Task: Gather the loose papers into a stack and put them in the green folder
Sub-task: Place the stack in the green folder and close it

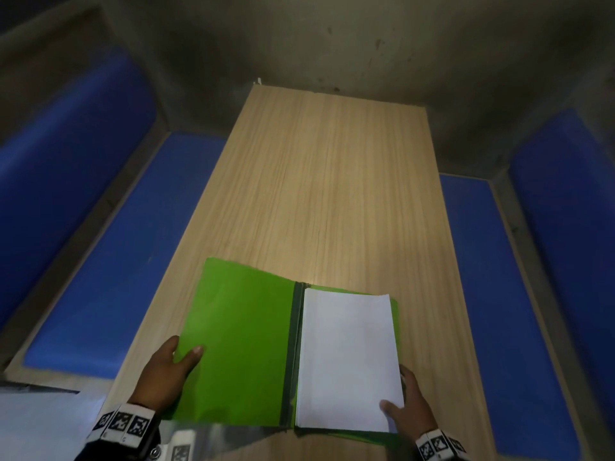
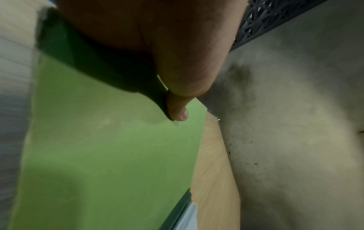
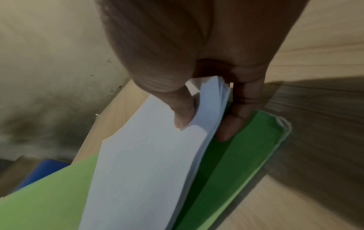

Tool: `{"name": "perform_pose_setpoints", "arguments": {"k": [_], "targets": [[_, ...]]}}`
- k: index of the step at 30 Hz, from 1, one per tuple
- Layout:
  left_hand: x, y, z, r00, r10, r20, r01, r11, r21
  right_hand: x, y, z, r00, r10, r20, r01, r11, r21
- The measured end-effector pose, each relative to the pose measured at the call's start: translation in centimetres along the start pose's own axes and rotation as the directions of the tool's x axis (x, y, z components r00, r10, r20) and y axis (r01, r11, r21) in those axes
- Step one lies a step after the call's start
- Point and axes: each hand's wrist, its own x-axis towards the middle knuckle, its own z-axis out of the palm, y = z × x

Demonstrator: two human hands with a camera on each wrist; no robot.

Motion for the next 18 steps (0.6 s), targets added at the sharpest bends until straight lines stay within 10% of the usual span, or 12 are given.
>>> {"name": "perform_pose_setpoints", "arguments": {"k": [8, 18], "targets": [[-5.9, 8.5, 0.8, 0.939, 0.135, 0.317, -0.113, 0.990, -0.088, 1.1, -0.5, 1.7, 1.000, -0.030, -0.009, 0.029, 0.996, -0.089], [-7.0, 13.0, 6.7, 0.697, 0.184, 0.693, -0.194, 0.979, -0.065, 2.1, -1.8, 2.5, 0.996, -0.054, 0.069, 0.066, 0.979, -0.191]]}}
